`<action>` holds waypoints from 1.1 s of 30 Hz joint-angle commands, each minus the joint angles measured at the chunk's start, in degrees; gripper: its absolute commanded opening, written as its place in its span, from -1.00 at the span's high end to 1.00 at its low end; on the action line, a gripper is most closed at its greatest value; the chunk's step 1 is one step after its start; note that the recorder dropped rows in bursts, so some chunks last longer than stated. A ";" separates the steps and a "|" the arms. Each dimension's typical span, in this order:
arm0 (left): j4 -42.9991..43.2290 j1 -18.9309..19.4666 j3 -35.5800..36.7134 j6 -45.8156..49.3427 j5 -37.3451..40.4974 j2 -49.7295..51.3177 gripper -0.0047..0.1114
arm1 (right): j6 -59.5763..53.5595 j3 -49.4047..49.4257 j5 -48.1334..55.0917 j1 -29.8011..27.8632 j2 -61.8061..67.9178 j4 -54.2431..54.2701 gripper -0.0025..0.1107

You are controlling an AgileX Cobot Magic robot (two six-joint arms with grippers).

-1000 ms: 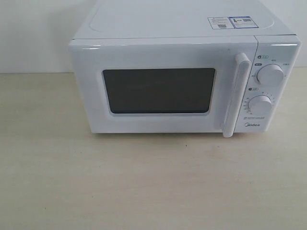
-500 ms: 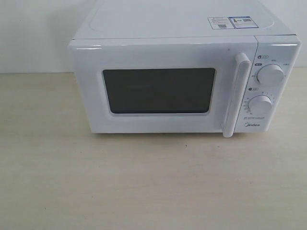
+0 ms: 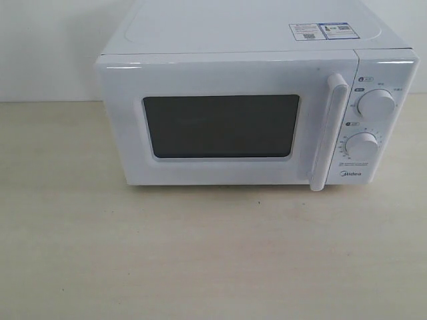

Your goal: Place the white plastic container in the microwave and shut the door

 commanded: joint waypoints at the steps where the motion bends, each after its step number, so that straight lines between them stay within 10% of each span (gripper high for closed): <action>1: -0.65 1.43 0.19 -3.37 0.23 -0.19 0.84 | 0.09 -0.03 -0.11 -0.40 -0.29 -0.40 0.96; 33: -0.44 1.43 0.19 -4.90 0.12 -0.19 0.84 | 0.09 -0.03 -0.11 -0.40 -0.29 -0.40 0.96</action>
